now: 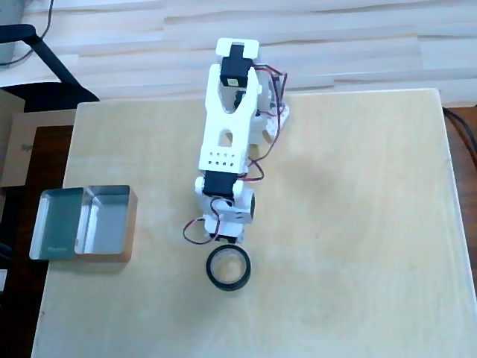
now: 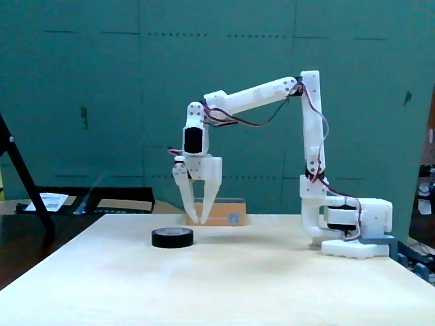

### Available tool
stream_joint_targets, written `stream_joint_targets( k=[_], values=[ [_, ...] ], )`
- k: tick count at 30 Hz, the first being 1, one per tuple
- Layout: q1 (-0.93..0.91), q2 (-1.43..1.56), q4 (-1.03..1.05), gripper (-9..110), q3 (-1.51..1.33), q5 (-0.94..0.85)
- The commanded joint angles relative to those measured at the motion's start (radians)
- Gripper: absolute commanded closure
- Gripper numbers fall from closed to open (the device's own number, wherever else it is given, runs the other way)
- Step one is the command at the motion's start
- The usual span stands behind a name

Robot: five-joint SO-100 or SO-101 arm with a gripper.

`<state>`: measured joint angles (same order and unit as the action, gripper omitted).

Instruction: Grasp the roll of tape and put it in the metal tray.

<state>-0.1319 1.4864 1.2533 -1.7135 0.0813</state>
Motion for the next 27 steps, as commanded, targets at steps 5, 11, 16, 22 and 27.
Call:
stream_joint_targets(
  k=[5, 11, 16, 22, 27],
  values=[
    [0.0, 0.003, -0.034, 92, 0.006, 0.071],
    [0.0, 0.003, -0.034, 91, 0.006, 0.074],
    [0.0, 0.003, -0.049, 91, -0.002, 0.143],
    [-0.009, 0.002, -0.095, 91, -0.026, 0.187],
    [-0.005, -0.018, -0.189, 90, -0.069, 0.192]
  ],
)
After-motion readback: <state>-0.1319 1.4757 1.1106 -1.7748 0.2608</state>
